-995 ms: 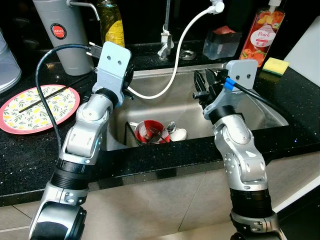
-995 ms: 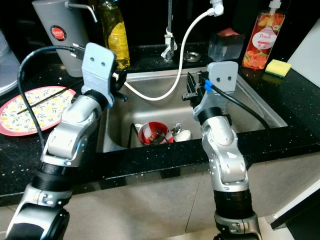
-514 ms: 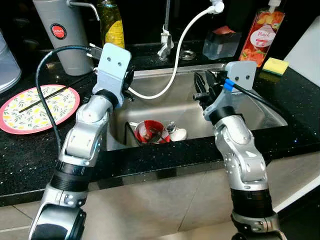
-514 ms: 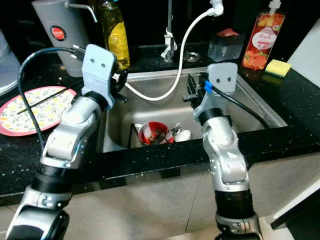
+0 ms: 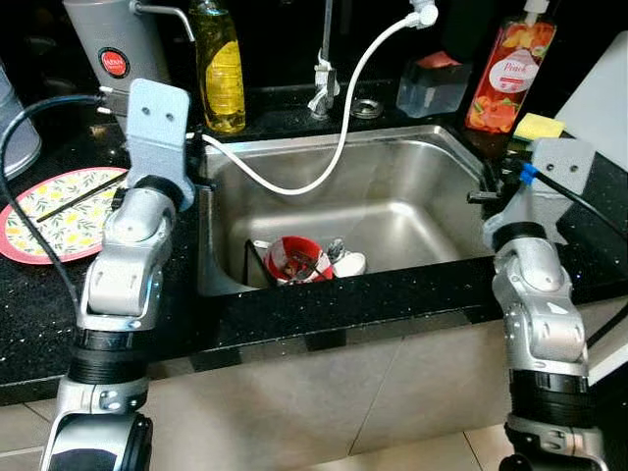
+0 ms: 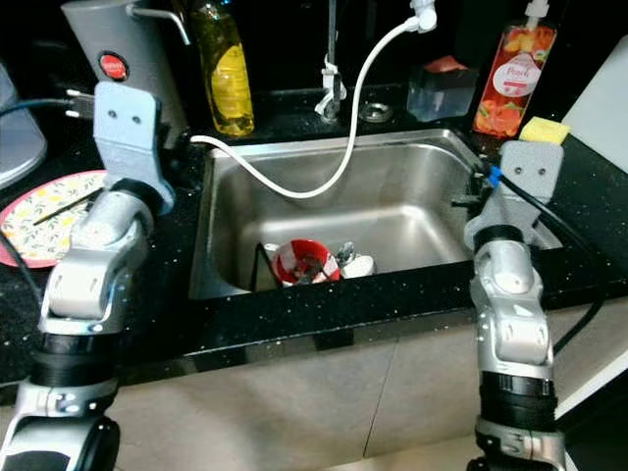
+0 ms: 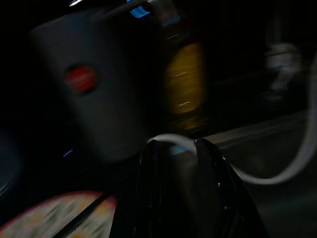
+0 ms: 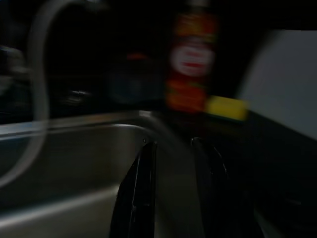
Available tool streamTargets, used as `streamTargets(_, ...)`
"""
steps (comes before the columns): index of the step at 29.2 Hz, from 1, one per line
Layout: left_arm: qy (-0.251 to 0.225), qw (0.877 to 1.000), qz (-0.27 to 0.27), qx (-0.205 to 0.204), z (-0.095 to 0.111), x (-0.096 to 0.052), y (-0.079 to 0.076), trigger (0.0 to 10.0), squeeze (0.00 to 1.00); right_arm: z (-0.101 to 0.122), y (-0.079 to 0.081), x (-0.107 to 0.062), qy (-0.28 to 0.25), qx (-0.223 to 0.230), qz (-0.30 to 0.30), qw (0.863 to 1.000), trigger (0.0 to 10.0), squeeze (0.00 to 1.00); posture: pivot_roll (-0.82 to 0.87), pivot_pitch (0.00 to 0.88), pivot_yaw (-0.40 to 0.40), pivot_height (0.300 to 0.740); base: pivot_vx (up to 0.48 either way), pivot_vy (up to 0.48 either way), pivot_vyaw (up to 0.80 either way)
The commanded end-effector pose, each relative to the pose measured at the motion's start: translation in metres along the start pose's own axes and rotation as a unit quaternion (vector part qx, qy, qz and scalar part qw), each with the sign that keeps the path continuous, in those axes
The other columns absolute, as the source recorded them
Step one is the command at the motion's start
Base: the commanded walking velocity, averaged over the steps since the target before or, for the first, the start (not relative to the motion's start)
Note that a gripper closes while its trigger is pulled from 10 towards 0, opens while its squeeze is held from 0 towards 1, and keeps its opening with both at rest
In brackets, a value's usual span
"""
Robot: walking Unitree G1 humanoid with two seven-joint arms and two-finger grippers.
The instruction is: Kitchen organization
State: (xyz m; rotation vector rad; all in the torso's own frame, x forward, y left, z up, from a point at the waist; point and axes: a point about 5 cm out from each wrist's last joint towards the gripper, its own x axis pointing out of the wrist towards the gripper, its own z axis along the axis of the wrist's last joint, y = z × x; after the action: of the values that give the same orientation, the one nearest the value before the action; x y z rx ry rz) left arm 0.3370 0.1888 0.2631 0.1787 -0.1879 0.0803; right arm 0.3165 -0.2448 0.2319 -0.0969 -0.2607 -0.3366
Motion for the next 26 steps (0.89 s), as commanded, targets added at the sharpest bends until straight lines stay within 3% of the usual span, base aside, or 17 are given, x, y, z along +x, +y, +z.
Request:
streamTargets(1, 0.019, 0.999, 0.040, -0.006, -0.004, 0.003, 0.010, 10.0, 0.00, -0.008, -0.015, 0.000, 0.017, -0.015, -0.048, 0.999, 10.0, 0.00, 0.04, 0.000, 0.005, 0.740, 0.000, 0.000, 0.00)
streamTargets(2, 0.019, 0.999, 0.040, -0.006, -0.004, 0.003, 0.010, 10.0, 0.00, -0.008, -0.015, 0.000, 0.017, -0.015, -0.048, 0.999, 10.0, 0.00, 0.04, 0.000, 0.005, 0.740, 0.000, 0.000, 0.00)
streamTargets(5, 0.029, 0.996, 0.082, -0.016, -0.005, 0.004, 0.025, 10.0, 0.00, -0.022, -0.048, -0.003, 0.040, -0.065, -0.126, 0.989, 10.0, 0.00, 0.04, 0.000, 0.002, 0.740, 0.000, 0.000, 0.00)
streamTargets(7, 0.032, 0.996, 0.086, -0.016, -0.006, 0.004, 0.027, 10.0, 0.00, -0.026, -0.067, -0.006, 0.046, -0.097, -0.159, 0.981, 10.0, 0.00, 0.04, 0.000, 0.001, 0.740, 0.000, 0.000, 0.00)
streamTargets(11, 0.032, 0.996, 0.082, -0.015, -0.006, 0.004, 0.025, 10.0, 0.00, -0.028, -0.084, -0.008, 0.049, -0.123, -0.187, 0.973, 10.0, 0.00, 0.04, 0.000, 0.001, 0.740, 0.000, 0.000, 0.00)
streamTargets(14, 0.032, 0.996, 0.078, -0.015, -0.006, 0.004, 0.022, 10.0, 0.00, -0.027, -0.126, -0.013, 0.050, -0.168, -0.251, 0.952, 10.0, 0.00, 0.04, 0.000, 0.001, 0.740, 0.000, 0.000, 0.00)
streamTargets(15, 0.032, 0.996, 0.078, -0.015, -0.006, 0.004, 0.022, 10.0, 0.00, -0.027, -0.126, -0.013, 0.050, -0.168, -0.251, 0.952, 10.0, 0.00, 0.04, 0.000, 0.001, 0.740, 0.000, 0.000, 0.00)
streamTargets(19, 0.033, 0.996, 0.078, -0.016, -0.005, 0.005, 0.021, 10.0, 0.00, -0.019, -0.181, -0.022, 0.051, -0.218, -0.320, 0.921, 10.0, 0.00, 0.04, 0.000, 0.004, 0.740, 0.000, 0.000, 0.00)
streamTargets(21, 0.033, 0.996, 0.078, -0.017, -0.005, 0.005, 0.021, 10.0, 0.00, -0.017, -0.188, -0.024, 0.052, -0.226, -0.329, 0.915, 10.0, 0.00, 0.04, 0.000, 0.004, 0.740, 0.000, 0.000, 0.00)
streamTargets(22, 0.033, 0.997, 0.071, -0.018, -0.004, 0.006, 0.019, 10.0, 0.00, -0.018, -0.208, -0.031, 0.062, -0.243, -0.354, 0.901, 10.0, 0.00, 0.03, 0.000, 0.007, 0.740, 0.000, 0.000, 0.00)
streamTargets(24, 0.034, 0.997, 0.066, -0.018, -0.004, 0.006, 0.018, 10.0, 0.00, -0.019, -0.216, -0.035, 0.067, -0.250, -0.365, 0.894, 10.0, 0.00, 0.03, 0.000, 0.007, 0.740, 0.000, 0.000, 0.00)
streamTargets(26, 0.036, 0.998, 0.050, -0.017, -0.003, 0.007, 0.014, 10.0, 0.00, -0.021, -0.239, -0.050, 0.083, -0.271, -0.399, 0.872, 10.0, 0.00, 0.03, 0.000, 0.006, 0.740, 0.000, 0.000, 0.00)
